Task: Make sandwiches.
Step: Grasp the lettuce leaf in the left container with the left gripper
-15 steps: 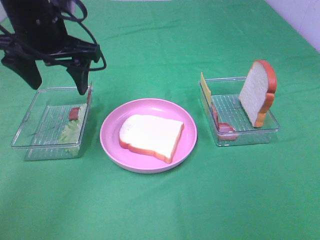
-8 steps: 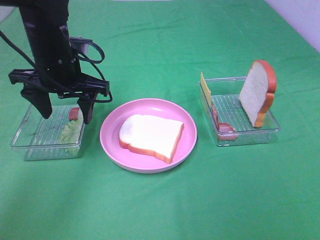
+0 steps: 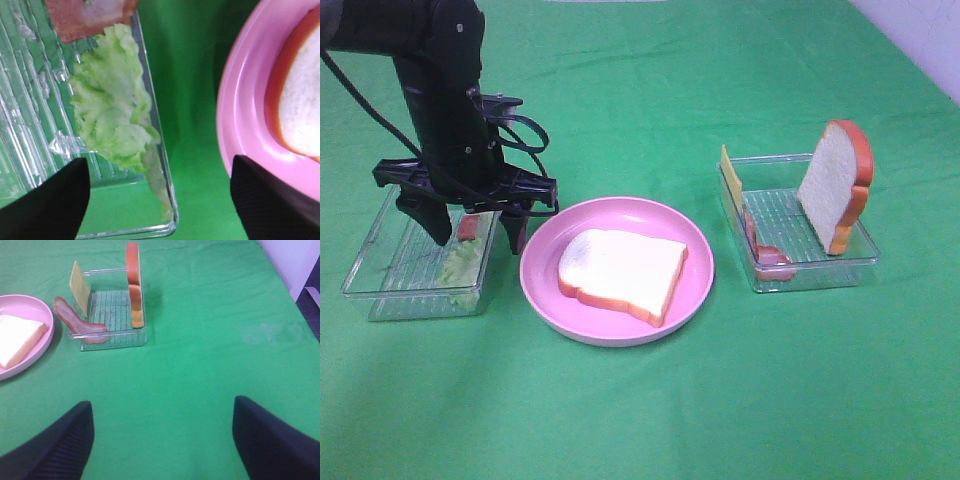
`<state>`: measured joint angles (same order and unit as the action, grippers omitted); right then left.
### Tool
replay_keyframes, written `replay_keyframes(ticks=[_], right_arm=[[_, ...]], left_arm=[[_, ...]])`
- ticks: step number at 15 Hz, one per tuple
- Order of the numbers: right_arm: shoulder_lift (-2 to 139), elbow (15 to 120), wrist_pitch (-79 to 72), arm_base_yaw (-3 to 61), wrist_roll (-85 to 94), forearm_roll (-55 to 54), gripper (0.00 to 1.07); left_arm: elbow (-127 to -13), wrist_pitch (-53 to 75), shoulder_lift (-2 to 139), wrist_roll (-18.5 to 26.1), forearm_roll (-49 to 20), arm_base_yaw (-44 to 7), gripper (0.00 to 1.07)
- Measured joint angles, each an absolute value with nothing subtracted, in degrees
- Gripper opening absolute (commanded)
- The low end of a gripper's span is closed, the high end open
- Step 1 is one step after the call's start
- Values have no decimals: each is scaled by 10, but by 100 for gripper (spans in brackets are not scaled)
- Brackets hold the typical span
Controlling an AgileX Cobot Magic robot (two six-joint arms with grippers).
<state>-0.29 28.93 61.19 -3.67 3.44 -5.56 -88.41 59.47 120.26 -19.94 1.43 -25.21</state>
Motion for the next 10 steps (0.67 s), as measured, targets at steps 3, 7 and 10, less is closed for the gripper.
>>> replay_keyframes(ticks=[3,7,10], right_arm=[[-3,289,612,-37,34,-56,73],[-3,289,612,-37,34,-56,73],[-3,289,612,-37,34,-56,73]], left_arm=[[-884,587,1216,-199,17,-252,66],[-884,583,1216,-199,19,-252,51],[-884,583,1216,-199,20,-252,38]])
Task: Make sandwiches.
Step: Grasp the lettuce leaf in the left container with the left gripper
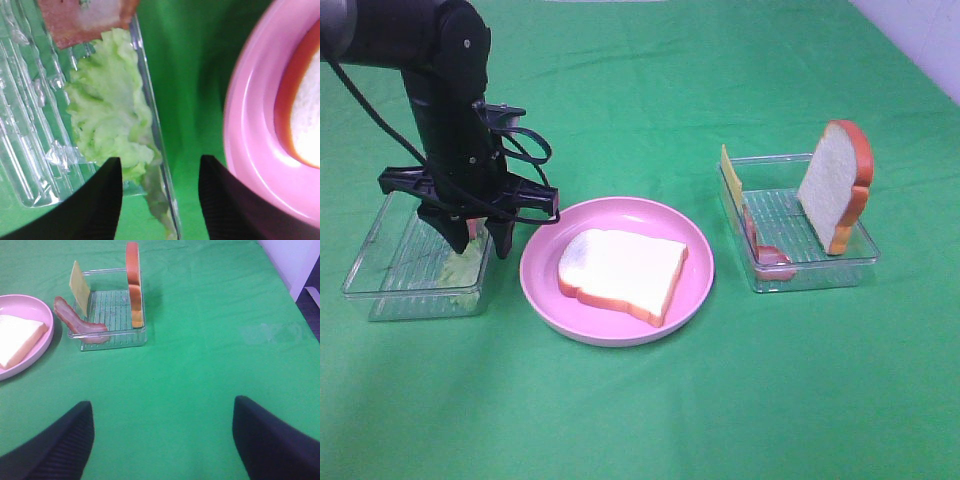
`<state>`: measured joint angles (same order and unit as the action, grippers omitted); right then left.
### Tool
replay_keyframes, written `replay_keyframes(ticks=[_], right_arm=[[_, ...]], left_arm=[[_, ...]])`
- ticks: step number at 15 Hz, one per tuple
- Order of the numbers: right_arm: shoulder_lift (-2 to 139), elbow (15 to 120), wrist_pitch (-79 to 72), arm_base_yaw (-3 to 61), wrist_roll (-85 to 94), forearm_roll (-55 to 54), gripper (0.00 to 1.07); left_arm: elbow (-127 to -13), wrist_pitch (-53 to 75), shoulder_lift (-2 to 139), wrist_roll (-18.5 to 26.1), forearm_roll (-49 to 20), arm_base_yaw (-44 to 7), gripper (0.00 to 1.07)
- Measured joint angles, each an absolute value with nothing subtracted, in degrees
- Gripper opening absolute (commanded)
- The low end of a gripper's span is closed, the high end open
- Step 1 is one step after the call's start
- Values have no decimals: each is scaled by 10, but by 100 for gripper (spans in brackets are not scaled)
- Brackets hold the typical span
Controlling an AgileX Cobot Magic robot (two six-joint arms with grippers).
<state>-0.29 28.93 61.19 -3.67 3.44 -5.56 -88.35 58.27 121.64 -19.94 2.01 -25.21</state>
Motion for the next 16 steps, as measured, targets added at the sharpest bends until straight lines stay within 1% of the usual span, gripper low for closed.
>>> replay_keyframes(ticks=[4,5,6,13,14,15,16], right_arm=[[-3,289,612,-37,34,-56,73],[-3,289,612,-37,34,-56,73],[-3,289,612,-37,34,-56,73],[-3,289,612,-37,34,-56,73],[-3,289,612,-37,34,-56,73],[-3,289,612,-37,34,-56,73],[-3,289,612,-37,34,-56,73]], left_arm=[[-884,582,1216,-199,34,-252,8],[-884,581,1216,-199,33,-252,2],[-884,582,1216,-201,33,-253,0],[-884,583,1216,-202,33,-253,0],[-884,586,1216,-205,33,-253,3],[-884,591,1216,-207,33,-253,12],[-884,594,1216,-208,33,-253,17]])
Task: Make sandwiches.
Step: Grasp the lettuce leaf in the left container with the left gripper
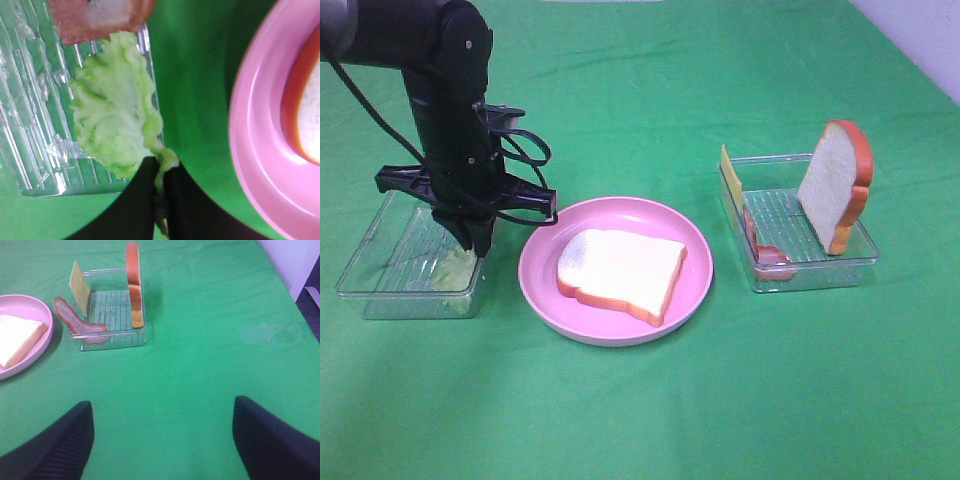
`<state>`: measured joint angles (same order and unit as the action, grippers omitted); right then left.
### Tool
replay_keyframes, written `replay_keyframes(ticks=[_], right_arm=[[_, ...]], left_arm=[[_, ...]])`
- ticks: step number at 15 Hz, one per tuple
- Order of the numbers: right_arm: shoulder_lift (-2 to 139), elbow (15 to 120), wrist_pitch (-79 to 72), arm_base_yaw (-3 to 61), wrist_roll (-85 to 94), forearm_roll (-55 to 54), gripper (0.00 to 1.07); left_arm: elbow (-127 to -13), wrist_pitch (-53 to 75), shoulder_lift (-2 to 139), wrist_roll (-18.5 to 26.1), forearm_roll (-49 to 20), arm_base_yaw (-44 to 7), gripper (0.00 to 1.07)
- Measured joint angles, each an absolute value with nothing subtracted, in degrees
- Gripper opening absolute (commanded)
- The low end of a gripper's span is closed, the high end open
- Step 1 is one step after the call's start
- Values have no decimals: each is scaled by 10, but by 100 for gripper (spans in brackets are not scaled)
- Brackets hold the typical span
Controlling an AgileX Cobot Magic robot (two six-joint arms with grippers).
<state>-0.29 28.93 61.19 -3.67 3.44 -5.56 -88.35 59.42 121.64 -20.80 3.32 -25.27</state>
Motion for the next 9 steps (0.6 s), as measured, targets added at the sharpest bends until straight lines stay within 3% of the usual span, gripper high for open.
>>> replay_keyframes(ticks=[3,9], right_arm=[[-3,289,612,-37,34,-56,73],[-3,289,612,-37,34,-56,73]], left_arm=[[-884,612,1216,-213,36,-253,49],[-884,614,1216,-214,36,-253,51]])
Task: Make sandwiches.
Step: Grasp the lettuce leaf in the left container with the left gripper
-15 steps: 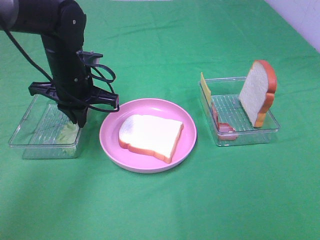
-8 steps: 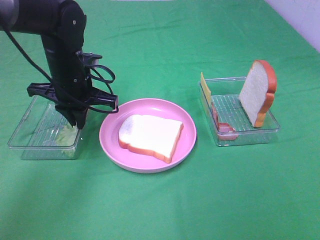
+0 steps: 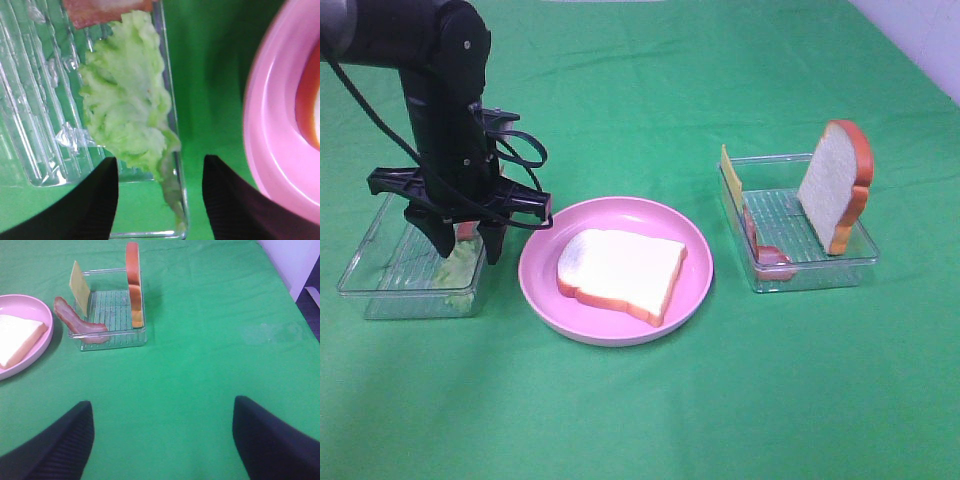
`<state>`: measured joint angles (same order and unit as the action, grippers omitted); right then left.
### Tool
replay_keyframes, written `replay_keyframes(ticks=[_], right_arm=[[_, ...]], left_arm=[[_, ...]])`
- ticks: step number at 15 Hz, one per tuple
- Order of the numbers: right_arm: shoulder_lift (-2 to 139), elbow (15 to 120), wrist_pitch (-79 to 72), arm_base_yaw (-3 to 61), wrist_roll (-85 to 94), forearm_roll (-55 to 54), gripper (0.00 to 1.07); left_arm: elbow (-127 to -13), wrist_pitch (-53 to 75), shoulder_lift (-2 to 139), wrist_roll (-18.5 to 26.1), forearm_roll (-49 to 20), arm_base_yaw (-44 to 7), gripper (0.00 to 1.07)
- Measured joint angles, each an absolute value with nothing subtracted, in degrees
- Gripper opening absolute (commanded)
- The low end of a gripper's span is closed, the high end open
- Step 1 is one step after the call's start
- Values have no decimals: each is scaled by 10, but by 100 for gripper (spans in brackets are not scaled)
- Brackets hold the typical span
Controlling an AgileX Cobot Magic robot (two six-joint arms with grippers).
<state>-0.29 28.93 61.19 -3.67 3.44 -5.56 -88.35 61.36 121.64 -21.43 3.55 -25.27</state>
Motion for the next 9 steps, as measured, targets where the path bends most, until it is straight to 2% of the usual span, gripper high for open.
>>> replay_keyframes(ticks=[6,7,9], right_arm=[[-3,289,612,-37,34,-56,73],[-3,289,612,-37,34,-56,73],[-3,289,612,-37,34,-56,73]], left_arm=[[-883,612,1201,-214,36,-253,50],[-883,611,1201,-214,36,-253,47],[-883,610,1201,-214,36,-253,24]])
